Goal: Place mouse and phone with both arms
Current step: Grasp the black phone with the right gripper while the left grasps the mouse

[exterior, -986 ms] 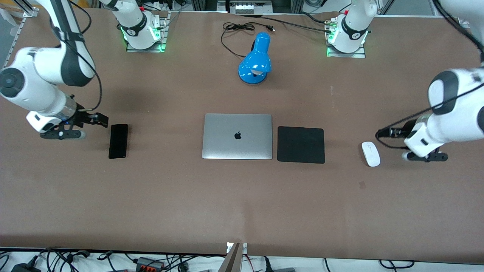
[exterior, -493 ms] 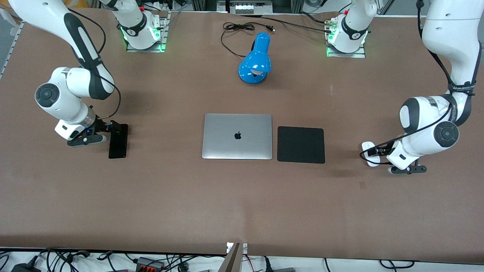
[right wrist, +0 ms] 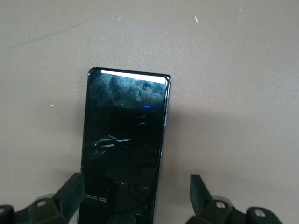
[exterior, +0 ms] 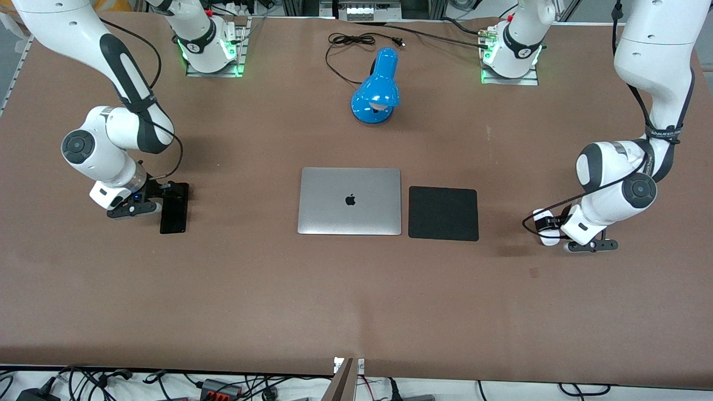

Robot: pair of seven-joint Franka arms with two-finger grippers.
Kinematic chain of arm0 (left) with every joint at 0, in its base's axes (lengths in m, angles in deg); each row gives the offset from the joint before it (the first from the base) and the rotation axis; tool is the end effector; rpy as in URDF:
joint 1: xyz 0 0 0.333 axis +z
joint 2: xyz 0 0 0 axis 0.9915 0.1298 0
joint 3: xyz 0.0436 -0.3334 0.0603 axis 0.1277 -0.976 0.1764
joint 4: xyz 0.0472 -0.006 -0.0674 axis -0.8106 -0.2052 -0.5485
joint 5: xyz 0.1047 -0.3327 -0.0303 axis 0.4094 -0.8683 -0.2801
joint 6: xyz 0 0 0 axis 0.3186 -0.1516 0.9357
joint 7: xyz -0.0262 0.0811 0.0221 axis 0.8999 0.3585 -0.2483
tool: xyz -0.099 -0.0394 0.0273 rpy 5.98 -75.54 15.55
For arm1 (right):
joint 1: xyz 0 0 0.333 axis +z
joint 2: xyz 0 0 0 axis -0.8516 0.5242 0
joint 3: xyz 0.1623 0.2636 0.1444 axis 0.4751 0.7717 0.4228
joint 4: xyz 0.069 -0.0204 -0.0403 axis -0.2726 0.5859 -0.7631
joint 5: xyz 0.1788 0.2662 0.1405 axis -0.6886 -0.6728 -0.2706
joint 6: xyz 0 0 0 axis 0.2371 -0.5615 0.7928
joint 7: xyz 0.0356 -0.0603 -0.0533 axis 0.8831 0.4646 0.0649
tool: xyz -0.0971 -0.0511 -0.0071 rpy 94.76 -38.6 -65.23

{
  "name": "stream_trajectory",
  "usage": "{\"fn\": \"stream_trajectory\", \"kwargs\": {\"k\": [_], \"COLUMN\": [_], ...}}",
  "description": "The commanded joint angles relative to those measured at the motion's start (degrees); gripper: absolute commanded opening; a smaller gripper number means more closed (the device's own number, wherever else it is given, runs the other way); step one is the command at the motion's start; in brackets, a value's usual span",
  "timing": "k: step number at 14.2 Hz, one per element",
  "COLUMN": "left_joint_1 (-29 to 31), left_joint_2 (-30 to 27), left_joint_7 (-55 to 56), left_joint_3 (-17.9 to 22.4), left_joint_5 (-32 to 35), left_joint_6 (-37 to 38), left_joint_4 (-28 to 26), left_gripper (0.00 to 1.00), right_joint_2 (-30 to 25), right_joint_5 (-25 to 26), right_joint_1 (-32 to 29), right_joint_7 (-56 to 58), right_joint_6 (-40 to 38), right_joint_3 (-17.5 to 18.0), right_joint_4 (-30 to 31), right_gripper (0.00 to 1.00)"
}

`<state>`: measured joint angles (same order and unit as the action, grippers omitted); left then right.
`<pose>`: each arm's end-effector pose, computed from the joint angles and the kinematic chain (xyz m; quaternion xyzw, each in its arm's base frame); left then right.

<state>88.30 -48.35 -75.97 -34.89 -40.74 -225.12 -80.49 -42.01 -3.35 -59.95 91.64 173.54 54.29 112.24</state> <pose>0.5999 0.0504 0.2438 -0.9992 -0.0371 0.0117 0.0028 0.5351 -0.0431 0.2498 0.9953 0.0946 0.0157 0.0120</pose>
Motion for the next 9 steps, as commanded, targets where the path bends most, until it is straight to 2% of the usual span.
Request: {"fn": "stream_trajectory", "kwargs": {"k": [1,3,4,5,6,7,9], "left_joint_1": [0.13,0.05,-0.22,-0.22,-0.22,-0.13,-0.22], "left_joint_2": [0.24,0.68,1.03,1.29,1.64,1.30,0.16], "left_joint_7": [1.10,1.01,1.18,1.27,1.19,1.18,0.92], "left_joint_3": [-0.46,-0.55,-0.55,-0.55,-0.55,-0.55,-0.64], "left_joint_5": [1.22,1.22,1.13,1.22,1.13,1.22,1.22], "left_joint_6": [-2.27,-2.62,-2.63,-2.63,-2.63,-2.45,-1.84], "left_joint_4": [-0.96,-0.96,-0.96,-0.96,-0.87,-0.96,-0.61], "left_gripper": [0.99,0.93,0.85,0.72,0.64,0.60,0.41], "right_joint_2": [1.55,1.72,1.72,1.72,1.72,1.72,1.90], "right_joint_5": [-1.06,-1.06,-1.06,-1.06,-1.06,-1.06,-1.14], "right_joint_1": [-0.10,-0.01,0.08,0.25,0.43,0.43,0.51], "right_joint_7": [-0.34,-0.34,-0.34,-0.34,-0.34,-0.42,-0.42], "right_joint_6": [1.83,1.83,1.83,1.83,1.83,1.83,1.92], "right_joint_3": [0.26,0.35,0.35,0.35,0.35,0.44,0.61], "right_joint_4": [-0.21,-0.21,-0.30,-0.39,-0.47,-0.56,-0.74], "right_gripper": [1.00,1.00,1.00,1.00,1.00,1.00,1.00]}}
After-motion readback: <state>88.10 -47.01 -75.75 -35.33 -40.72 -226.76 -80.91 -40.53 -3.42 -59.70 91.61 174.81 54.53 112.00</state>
